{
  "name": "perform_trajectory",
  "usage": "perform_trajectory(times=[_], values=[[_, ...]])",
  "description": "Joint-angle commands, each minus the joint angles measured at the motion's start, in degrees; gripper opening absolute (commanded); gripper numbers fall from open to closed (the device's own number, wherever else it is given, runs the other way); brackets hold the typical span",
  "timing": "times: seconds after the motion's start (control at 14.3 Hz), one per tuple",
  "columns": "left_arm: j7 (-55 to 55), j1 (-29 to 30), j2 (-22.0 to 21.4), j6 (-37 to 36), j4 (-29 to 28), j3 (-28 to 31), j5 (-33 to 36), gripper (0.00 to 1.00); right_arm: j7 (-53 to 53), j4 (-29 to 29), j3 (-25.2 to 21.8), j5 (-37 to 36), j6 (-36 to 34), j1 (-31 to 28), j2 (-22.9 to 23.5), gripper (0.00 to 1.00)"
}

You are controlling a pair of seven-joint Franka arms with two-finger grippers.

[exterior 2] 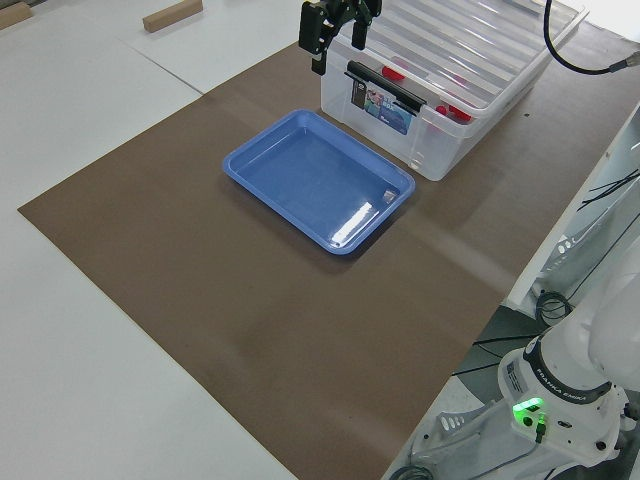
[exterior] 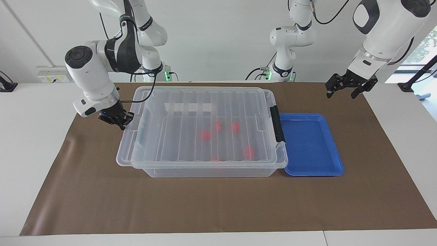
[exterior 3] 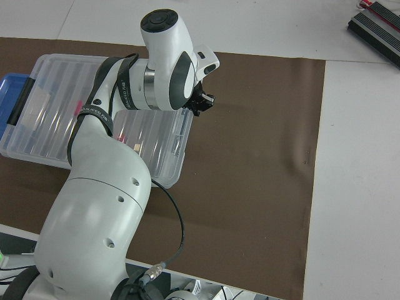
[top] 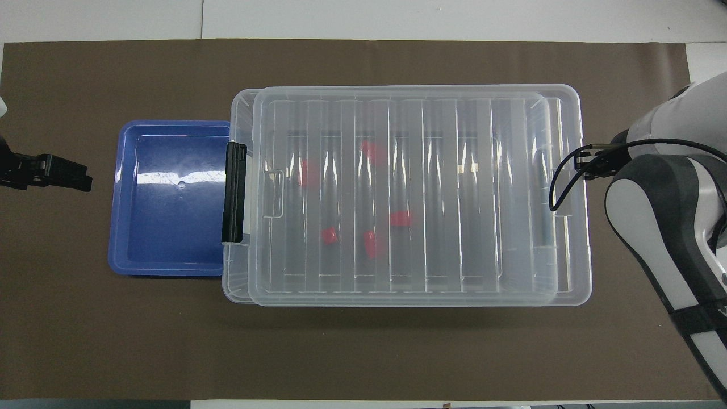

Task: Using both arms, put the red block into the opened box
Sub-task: 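Slide the clear lid back over the box toward the tray with the right gripper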

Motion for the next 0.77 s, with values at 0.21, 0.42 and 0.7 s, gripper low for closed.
perform_trajectory(times=[0.21, 0.42, 0.7], values=[[-0.51, 0.72, -1.48, 0.80, -1.71, -0.17, -0.88, 1.00, 5.01, -1.47, 3.08, -0.18, 0.31, -0.52, -1.09, 0.00], [-0.51, 0.64, -1.48, 0.80, -1.71, -0.17, -0.79, 1.00, 5.18, -1.56, 3.08, -0.18, 0.22, -0.52, -1.09, 0.00], [-0.51, 0.72, -1.48, 0.81, -1.71, -0.17, -0.79, 1.00, 6.24, -1.56, 3.26, -0.18, 0.22, -0.52, -1.09, 0.00]])
